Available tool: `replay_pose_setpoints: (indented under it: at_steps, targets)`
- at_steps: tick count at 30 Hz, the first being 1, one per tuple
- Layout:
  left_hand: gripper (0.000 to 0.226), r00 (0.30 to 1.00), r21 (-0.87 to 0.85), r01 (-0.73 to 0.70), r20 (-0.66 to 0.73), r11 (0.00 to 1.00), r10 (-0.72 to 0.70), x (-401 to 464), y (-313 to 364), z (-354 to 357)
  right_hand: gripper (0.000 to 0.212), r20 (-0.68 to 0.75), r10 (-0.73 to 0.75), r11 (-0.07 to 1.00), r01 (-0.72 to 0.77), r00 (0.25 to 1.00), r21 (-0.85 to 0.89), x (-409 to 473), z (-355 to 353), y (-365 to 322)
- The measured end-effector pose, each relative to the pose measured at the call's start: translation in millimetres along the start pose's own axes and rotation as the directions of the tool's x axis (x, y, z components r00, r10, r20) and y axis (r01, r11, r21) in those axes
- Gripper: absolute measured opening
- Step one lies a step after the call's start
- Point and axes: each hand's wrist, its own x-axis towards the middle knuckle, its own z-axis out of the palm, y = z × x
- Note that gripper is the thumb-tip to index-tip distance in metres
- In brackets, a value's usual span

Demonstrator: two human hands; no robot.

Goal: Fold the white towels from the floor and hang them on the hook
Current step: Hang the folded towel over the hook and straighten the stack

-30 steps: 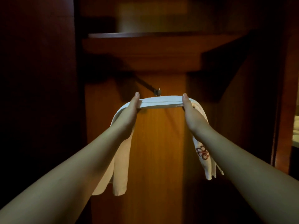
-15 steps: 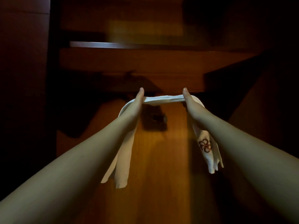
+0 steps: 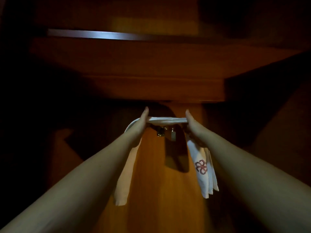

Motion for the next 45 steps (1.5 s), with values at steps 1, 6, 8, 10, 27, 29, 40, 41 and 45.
replay_pose_setpoints:
  at_steps: [1,6,8,10,27,29,40,41,45]
  targets:
    - [0.084,1.000,-0.007,0.011,0.000,1.000,-0.011,5,-1,0,0.086,0.017,0.009,1.000,-0.009,1.000,0.015,5,1,3]
    - [0.094,1.000,-0.002,0.011,-0.003,1.000,-0.011,18,-8,3,0.086,0.012,0.024,0.998,-0.025,1.000,0.053,29,9,11]
    - [0.093,1.000,0.000,0.000,-0.015,1.000,0.000,22,-15,2,0.086,0.003,0.022,0.999,-0.022,1.000,0.045,35,12,15]
    - [0.094,1.000,-0.009,0.005,-0.030,1.000,-0.005,26,-23,2,0.087,-0.011,0.015,1.000,-0.014,1.000,0.028,39,13,20]
    - [0.081,1.000,-0.128,-0.025,0.004,0.991,0.025,8,-67,17,0.076,0.050,-0.091,0.996,0.091,0.995,-0.012,20,20,67]
    - [0.079,1.000,-0.124,-0.029,0.001,0.992,0.029,5,-70,18,0.079,0.065,-0.080,0.996,0.078,0.995,0.032,20,23,68]
    - [0.081,0.998,-0.056,-0.044,0.046,0.997,0.047,-39,-111,41,0.095,0.228,-0.066,0.990,0.036,0.971,0.135,-16,47,99]
    - [0.082,0.998,-0.039,-0.019,0.066,0.999,0.021,-46,-114,42,0.093,0.223,-0.070,0.988,0.037,0.972,0.147,-23,52,101]
    - [0.084,0.992,0.012,0.051,0.117,0.999,-0.052,-80,-119,44,0.069,0.141,-0.060,0.986,0.037,0.988,0.162,-55,57,110]
